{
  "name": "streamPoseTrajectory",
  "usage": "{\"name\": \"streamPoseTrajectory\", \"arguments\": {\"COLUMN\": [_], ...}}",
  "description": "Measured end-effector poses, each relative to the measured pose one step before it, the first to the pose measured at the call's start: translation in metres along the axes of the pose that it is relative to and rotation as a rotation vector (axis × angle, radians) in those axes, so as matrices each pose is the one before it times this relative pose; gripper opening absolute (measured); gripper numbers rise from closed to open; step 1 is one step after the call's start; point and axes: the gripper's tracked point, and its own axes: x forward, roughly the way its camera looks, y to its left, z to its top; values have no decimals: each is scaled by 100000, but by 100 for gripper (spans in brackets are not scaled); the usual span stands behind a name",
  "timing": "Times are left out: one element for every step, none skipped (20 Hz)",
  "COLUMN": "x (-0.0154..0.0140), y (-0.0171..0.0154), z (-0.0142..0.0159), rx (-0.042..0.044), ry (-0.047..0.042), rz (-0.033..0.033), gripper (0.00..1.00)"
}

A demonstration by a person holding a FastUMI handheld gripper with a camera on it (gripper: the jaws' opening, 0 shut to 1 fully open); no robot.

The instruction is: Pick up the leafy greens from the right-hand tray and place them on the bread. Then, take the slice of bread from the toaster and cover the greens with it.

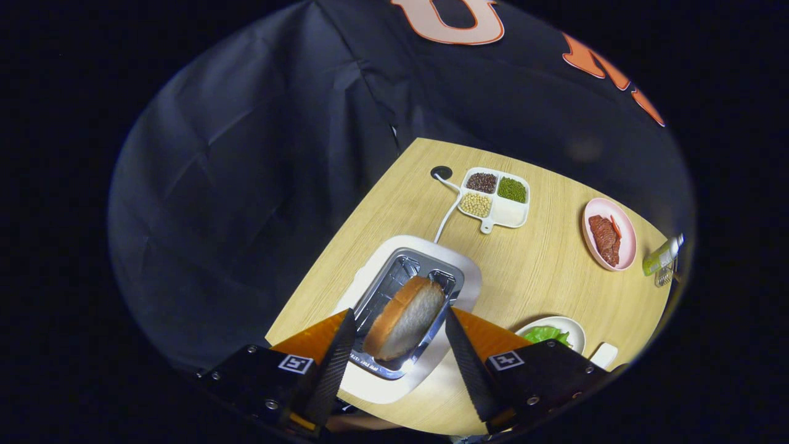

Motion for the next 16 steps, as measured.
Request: {"name": "streamPoseTrajectory", "arguments": {"x": [504, 735, 638, 85, 469, 104, -35, -134, -105, -101, -171, -211, -408, -416, -615, -661], "y": [-197, -161, -116, -31, -305, -184, -270, -218, 82, -40, 0, 21, 84, -88, 143, 98], "z": [-10, -201, -122, 227, 44, 284, 277, 207, -12, 43, -92, 73, 71, 266, 199, 310], "rx": [1255, 1344, 2061, 2011, 1971, 1227, 137, 296, 158, -262, 3, 1069, 765, 403, 653, 451], "ry": [1061, 1334, 1085, -37, 176, -669, -1340, -790, -732, -603, -609, -804, -1022, -1390, -1874, -1949], "rz": [-319, -783, -113, 385, -1131, -452, -997, -201, 424, 810, 971, 1202, 1326, 1148, 1846, 1693], "gripper": [81, 77, 69, 60, 46, 40, 31, 27, 21, 18, 17, 16, 16, 16, 16, 16]}}
